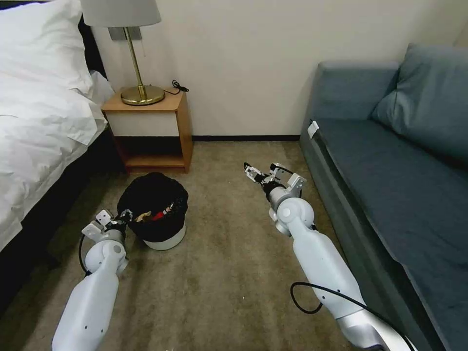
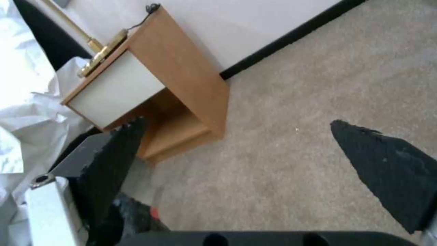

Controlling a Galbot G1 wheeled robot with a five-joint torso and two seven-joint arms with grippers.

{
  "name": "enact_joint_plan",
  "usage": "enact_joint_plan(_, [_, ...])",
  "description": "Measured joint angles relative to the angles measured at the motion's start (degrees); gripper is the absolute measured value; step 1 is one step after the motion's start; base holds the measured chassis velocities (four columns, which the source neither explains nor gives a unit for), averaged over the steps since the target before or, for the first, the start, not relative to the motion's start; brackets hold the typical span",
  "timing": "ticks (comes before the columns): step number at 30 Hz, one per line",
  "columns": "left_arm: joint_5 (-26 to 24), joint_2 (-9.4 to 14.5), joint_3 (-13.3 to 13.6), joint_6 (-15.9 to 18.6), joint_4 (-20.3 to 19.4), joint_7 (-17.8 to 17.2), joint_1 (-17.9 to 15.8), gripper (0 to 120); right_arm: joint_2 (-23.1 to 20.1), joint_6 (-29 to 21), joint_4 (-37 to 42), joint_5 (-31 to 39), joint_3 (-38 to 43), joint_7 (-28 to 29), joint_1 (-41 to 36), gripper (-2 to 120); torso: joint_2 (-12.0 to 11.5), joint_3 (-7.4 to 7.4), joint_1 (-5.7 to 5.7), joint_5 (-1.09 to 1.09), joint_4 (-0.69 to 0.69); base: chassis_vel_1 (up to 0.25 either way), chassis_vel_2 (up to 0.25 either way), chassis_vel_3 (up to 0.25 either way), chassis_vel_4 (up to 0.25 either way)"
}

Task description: Pick up the trash bin, then pick up the garbage on the floor and place it into the trash bin.

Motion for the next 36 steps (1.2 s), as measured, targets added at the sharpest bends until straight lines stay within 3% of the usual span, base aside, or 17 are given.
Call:
enact_joint_plan(6, [0.94,1.71,-0.5,-0.14,-2.87,-0.45,1.62,82,0.17,0.3,0.18,-0.95,-0.44,-0.02,-0.55,100,0.0,0.0,0.0,0.0,0.01,0.0,0.0,0.0,0.0])
enact_joint_plan(8, [1.15,2.64,-0.82,-0.26,-5.29,-0.9,2.79,95,0.05,0.5,0.53,-1.54,-0.59,-0.01,-0.98,100,0.0,0.0,0.0,0.01,0.0,0.0,0.0,0.0,0.0])
enact_joint_plan(11, [1.7,3.4,-0.79,-0.27,-7.3,-1.18,4.01,100,-0.22,0.57,1.08,-1.72,-0.59,0.12,-1.4,100,0.0,0.0,0.0,0.01,0.0,0.0,0.0,0.0,0.0])
enact_joint_plan(22, [6.3,6.63,-0.16,-0.27,-14.66,-1.12,7.44,100,-3.0,0.73,4.45,-2.11,-1.1,1.46,-2.52,100,0.0,0.0,0.0,0.02,0.0,0.0,0.0,0.0,0.0])
enact_joint_plan(23, [6.81,7.62,0.09,-0.27,-16.66,-1.0,8.24,100,-4.03,0.62,5.5,-1.76,-1.63,1.9,-2.52,100,0.0,0.0,0.0,0.01,0.0,0.0,0.0,0.0,0.0])
enact_joint_plan(26, [6.96,8.88,0.29,-0.27,-18.79,-0.94,9.18,100,-5.27,0.42,7.03,-1.41,-2.24,2.44,-2.64,100,0.0,0.0,0.0,0.02,0.0,0.0,0.0,0.0,0.0])
enact_joint_plan(28, [6.96,10.57,0.34,-0.23,-22.27,-0.84,10.95,100,-6.94,-0.1,9.6,-0.82,-3.09,3.86,-3.82,100,0.0,0.0,0.0,0.02,0.0,0.0,0.0,0.0,0.0])
enact_joint_plan(33, [6.96,11.35,0.13,-0.23,-23.93,-0.66,12.04,100,-7.63,-0.34,10.86,-0.72,-3.32,4.38,-4.7,100,0.0,0.0,0.0,0.02,0.0,0.0,0.0,0.0,0.0])
enact_joint_plan(36, [7.12,12.57,-0.61,-0.23,-26.99,-0.34,14.41,100,-8.5,-0.47,12.95,-0.69,-3.33,5.02,-6.41,100,0.0,0.0,0.0,0.01,-0.01,0.0,0.0,0.0,0.0])
